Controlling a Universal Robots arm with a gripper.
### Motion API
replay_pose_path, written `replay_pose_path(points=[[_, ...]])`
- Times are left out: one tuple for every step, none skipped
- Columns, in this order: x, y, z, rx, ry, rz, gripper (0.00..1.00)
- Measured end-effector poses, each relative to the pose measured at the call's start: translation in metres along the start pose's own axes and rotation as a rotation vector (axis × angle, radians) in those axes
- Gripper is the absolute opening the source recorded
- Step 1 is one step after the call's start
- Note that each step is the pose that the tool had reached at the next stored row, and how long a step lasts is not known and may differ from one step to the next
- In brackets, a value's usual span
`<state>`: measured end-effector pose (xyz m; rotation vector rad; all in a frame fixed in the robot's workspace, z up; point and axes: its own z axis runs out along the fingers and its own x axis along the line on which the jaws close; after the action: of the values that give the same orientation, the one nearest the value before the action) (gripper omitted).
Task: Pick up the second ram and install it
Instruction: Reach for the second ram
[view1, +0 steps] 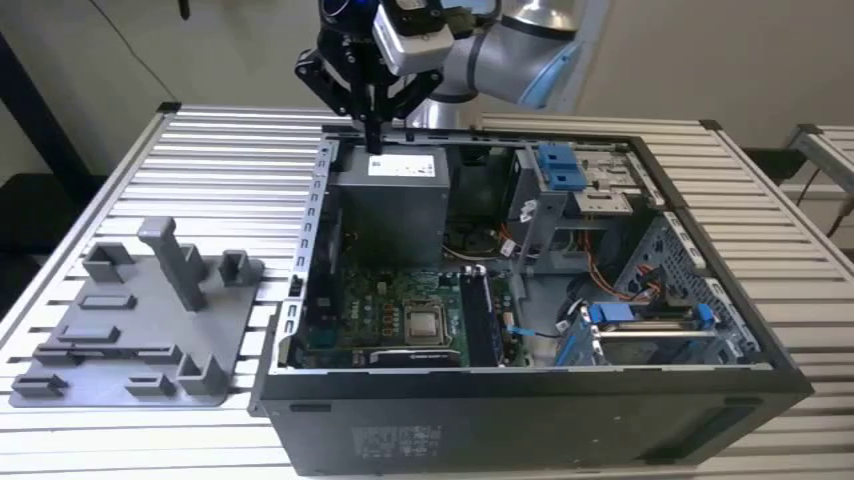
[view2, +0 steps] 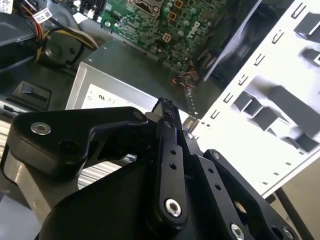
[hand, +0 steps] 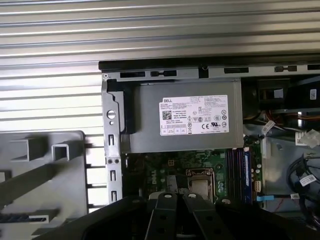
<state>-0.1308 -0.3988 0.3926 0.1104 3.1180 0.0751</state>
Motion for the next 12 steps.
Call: replay_pose_path(points=[[0.0011,-0.0001,-0.0001,0.0001,0.0001,0.000,0.11],[0.0023,-0.0002,-0.0001,0.0001,0.0001,0.000,0.11],[0.0037,-0.0003,-0.0001,0.0001,0.0001,0.000,0.11],[0.0050,-0.0003,-0.0001,0.0000,0.0000,0.000,0.11],[0.0064,-0.0004,-0.0002,0.0000,0.0001,0.000,0.11],[0.0076,-0.0005,-0.0002,0.0001,0.0001,0.000,0.11],[0.0089,-0.0006,-0.0002,0.0000,0.0001,0.000,0.11],[0.0101,-0.0007,-0.0002,0.0000,0.0000,0.000,0.11],[0.0113,-0.0008,-0.0003,0.0001,0.0001,0.000,0.11],[0.0125,-0.0009,-0.0003,0.0000,0.0001,0.000,0.11],[0.0138,-0.0010,-0.0003,0.0001,0.0001,0.000,0.11],[0.0151,-0.0011,-0.0003,0.0000,0.0000,0.000,0.11]])
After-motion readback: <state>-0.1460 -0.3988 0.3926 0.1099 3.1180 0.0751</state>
